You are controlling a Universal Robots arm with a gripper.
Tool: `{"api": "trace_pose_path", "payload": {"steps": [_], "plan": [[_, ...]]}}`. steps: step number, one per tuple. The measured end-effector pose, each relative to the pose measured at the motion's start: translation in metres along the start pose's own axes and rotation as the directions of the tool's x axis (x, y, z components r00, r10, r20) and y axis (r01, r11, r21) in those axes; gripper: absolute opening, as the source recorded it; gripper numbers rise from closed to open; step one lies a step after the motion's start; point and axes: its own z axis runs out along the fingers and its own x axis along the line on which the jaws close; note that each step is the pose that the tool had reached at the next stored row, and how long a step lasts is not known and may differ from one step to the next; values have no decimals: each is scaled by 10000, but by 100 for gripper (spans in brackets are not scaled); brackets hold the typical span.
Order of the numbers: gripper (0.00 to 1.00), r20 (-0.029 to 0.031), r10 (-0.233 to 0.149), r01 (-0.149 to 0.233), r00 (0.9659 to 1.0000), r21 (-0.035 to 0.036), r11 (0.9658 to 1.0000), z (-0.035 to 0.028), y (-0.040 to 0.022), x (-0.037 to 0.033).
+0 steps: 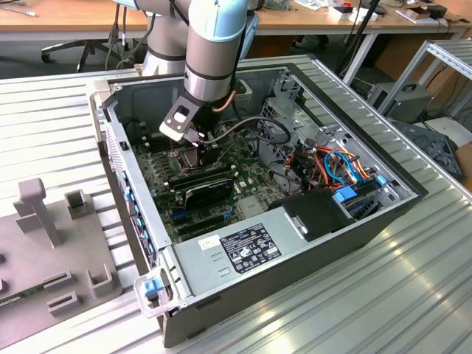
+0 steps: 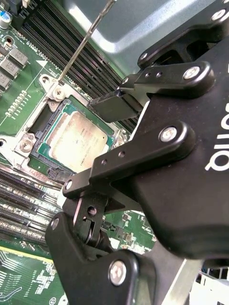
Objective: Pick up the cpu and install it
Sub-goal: 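Place the cpu into insertion slot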
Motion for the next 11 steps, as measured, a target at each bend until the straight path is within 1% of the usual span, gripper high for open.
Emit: {"api": "trace_pose_path", "payload": {"steps": [4,5,6,7,9,11], "plan": [[68,0,-1,1,10000,1,10000,0,0,0],[66,-1,0,0,10000,0,10000,0,0,0],[60,-1,-1,1,10000,0,10000,0,0,0],[50,11,-1,1,10000,6,10000,-4,-1,-3],[50,7,0,0,10000,4,10000,-1,1,-1],[50,25,-12,12,10000,3,10000,0,5,-1]]}}
